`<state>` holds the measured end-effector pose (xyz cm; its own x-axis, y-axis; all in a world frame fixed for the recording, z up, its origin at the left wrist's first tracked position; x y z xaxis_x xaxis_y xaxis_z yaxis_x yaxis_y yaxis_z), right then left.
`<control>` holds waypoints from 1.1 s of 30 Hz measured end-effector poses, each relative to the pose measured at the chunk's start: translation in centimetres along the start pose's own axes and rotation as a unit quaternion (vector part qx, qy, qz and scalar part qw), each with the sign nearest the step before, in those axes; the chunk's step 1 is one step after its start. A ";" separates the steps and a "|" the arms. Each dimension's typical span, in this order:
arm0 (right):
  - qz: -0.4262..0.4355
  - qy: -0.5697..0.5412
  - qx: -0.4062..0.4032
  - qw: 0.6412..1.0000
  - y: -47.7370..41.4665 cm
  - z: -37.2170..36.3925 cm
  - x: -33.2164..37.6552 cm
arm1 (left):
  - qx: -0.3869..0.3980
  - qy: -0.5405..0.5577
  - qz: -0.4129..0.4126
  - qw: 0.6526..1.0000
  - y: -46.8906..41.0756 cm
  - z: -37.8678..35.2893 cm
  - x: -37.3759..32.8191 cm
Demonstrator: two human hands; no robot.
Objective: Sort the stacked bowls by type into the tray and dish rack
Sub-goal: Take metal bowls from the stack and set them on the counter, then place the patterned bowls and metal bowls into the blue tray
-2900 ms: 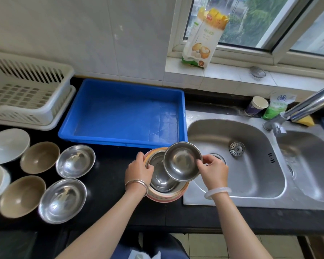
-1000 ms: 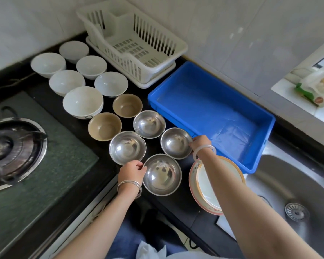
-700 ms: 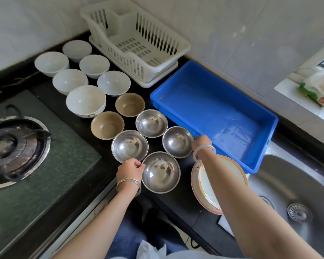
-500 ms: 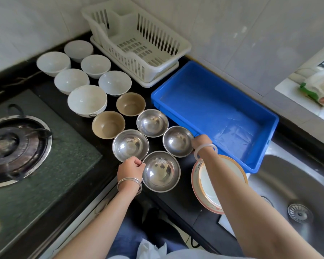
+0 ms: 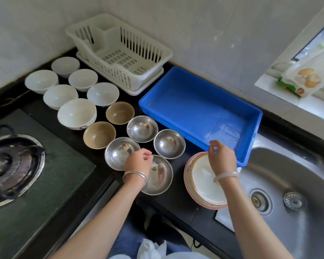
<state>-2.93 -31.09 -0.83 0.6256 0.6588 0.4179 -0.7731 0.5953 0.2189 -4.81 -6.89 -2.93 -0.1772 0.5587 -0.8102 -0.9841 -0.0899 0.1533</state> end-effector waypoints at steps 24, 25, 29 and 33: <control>-0.253 -0.223 0.036 0.941 6.5 -1.1 -10.4 | 0.218 -0.097 -0.137 0.961 -2.6 -9.8 -6.1; -0.258 -0.230 0.033 0.938 6.8 -1.2 -10.2 | 0.217 -0.104 -0.145 0.960 -2.8 -9.8 -6.2; -0.279 -0.229 0.001 0.933 7.3 -1.5 -9.4 | 0.206 -0.147 -0.176 0.951 -3.0 -9.6 -6.6; -0.299 -0.225 -0.026 0.927 7.4 -1.6 -8.5 | 0.210 -0.153 -0.190 0.947 -3.2 -9.6 -6.8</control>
<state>-13.81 -31.53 -4.17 0.8245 -0.0471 0.5639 -0.2897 0.8209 0.4921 -0.57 -18.36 -3.33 0.2642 0.7035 -0.6597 -0.8724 0.4660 0.1475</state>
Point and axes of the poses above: each hand's wrist, its own y-axis away from the middle knuckle, its own z-axis out of the back of the hand, x = y × z, the point moved 2 cm from there along -y, towards the middle knuckle, and after that the axes turned 15 degrees about -z, right-handed, at the moved point
